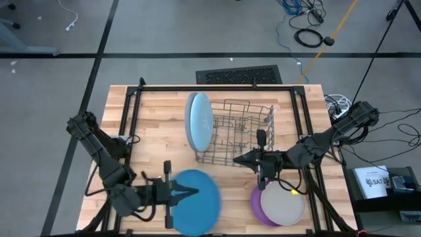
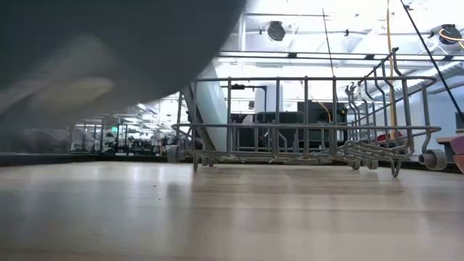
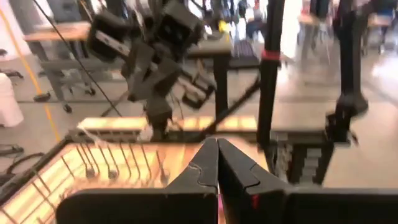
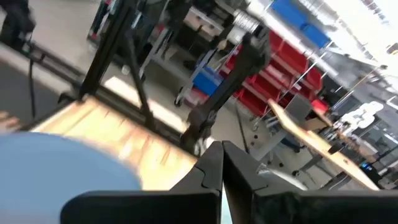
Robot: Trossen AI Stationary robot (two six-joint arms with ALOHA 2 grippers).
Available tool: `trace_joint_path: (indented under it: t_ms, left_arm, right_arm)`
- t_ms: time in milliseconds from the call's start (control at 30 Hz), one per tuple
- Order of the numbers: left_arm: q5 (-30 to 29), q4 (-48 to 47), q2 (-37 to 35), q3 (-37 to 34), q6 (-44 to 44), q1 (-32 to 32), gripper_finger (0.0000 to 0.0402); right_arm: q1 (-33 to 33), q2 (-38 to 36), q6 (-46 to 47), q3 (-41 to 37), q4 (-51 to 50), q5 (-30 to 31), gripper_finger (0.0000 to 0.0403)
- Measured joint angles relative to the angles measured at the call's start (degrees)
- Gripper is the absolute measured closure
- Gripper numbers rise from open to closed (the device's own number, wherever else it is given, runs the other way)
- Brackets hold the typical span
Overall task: Sort dishes
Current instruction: Put the dark blue plate into the dish rack
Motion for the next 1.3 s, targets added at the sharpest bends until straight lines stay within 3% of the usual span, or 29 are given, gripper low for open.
trace_joint_path:
  t_ms: [233,367,533,667,767,900,1067,1300]
  left_arm:
    - [10.46,-24.12,0.43,-0.02,-12.96,1.55,0.0401]
    - [20.82,-33.19,2.31,-0.04,-18.09,1.08,0.0385]
    - [29.3,-38.85,7.18,-0.04,-23.86,-0.7,0.0302]
    - [30.42,-41.6,13.1,-0.04,-28.01,-1.63,0.0226]
    - [31.08,-43.03,18.63,-0.04,-29.8,-1.58,0.0201]
    - [34.59,-44.19,26.71,-0.04,-32.38,0.51,0.0209]
    - [39.47,-44.57,33.49,0.28,-31.75,2.95,0.0248]
    - [40.44,-44.37,31.79,0.0,-30.81,4.43,0.0306]
  right_arm:
    - [0.08,0.65,2.41,0.0,-3.71,2.96,0.0403]
    - [0.08,0.65,2.82,0.0,-4.1,2.9,0.0403]
    - [0.08,0.69,3.81,0.0,-4.7,2.86,0.0403]
    - [0.08,0.69,3.91,0.0,-4.69,2.85,0.0403]
    - [0.08,0.67,4.11,0.0,-4.59,2.88,0.0403]
    - [0.08,0.67,4.13,0.0,-4.58,2.94,0.0403]
    - [0.08,0.67,4.93,0.0,-4.58,2.98,0.0403]
    - [0.08,0.68,5.35,0.0,-4.6,3.01,0.0403]
